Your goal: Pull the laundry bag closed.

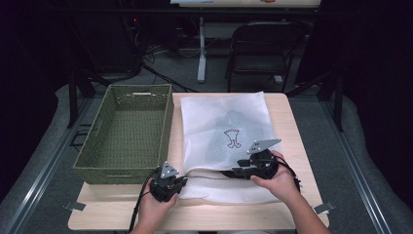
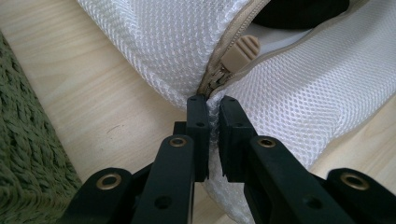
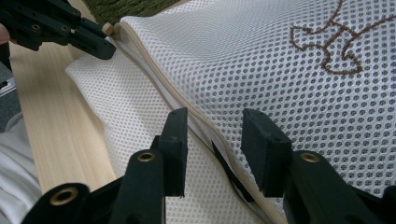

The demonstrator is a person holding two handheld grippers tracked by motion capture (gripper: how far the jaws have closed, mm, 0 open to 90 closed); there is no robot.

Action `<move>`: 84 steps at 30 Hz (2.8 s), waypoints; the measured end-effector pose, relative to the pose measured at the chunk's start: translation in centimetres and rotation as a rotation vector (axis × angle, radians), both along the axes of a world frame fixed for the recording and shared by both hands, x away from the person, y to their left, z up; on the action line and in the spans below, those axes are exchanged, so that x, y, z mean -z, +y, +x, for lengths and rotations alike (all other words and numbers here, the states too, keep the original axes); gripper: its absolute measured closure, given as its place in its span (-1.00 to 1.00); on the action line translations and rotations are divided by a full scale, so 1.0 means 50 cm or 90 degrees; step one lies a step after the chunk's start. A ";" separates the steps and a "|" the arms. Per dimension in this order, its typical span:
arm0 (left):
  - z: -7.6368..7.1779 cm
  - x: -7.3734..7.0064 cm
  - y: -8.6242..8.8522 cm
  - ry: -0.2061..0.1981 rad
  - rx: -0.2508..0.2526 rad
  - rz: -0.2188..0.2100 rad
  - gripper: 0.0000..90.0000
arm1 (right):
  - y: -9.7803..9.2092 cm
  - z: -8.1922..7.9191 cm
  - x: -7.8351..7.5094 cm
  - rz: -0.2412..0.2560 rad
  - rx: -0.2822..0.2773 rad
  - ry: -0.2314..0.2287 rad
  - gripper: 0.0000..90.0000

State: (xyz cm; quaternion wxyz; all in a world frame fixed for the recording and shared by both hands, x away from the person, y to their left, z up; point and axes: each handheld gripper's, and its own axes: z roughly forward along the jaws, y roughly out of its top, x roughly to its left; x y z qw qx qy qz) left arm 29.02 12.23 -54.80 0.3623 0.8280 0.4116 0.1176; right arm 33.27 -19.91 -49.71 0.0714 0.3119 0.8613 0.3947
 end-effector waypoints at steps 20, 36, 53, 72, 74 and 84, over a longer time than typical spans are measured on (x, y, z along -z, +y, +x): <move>0.006 -0.026 -0.003 -0.002 0.013 -0.011 0.87 | 0.059 0.001 -0.022 0.009 0.008 -0.011 0.24; 0.007 -0.036 -0.007 -0.020 0.026 -0.003 0.87 | 0.141 -0.004 -0.018 0.028 -0.037 0.001 0.66; 0.008 -0.033 -0.006 -0.015 0.022 -0.007 0.86 | 0.208 0.003 -0.012 0.023 -0.086 0.021 0.72; 0.003 -0.027 -0.004 -0.022 0.020 -0.001 0.86 | 0.264 0.015 0.000 0.020 -0.103 0.045 0.65; 0.003 -0.027 -0.004 -0.022 0.019 -0.001 0.86 | 0.267 0.017 0.004 0.019 -0.101 0.052 0.66; 0.003 -0.025 -0.005 -0.022 0.016 0.002 0.85 | 0.262 0.028 0.020 0.027 -0.104 0.073 0.87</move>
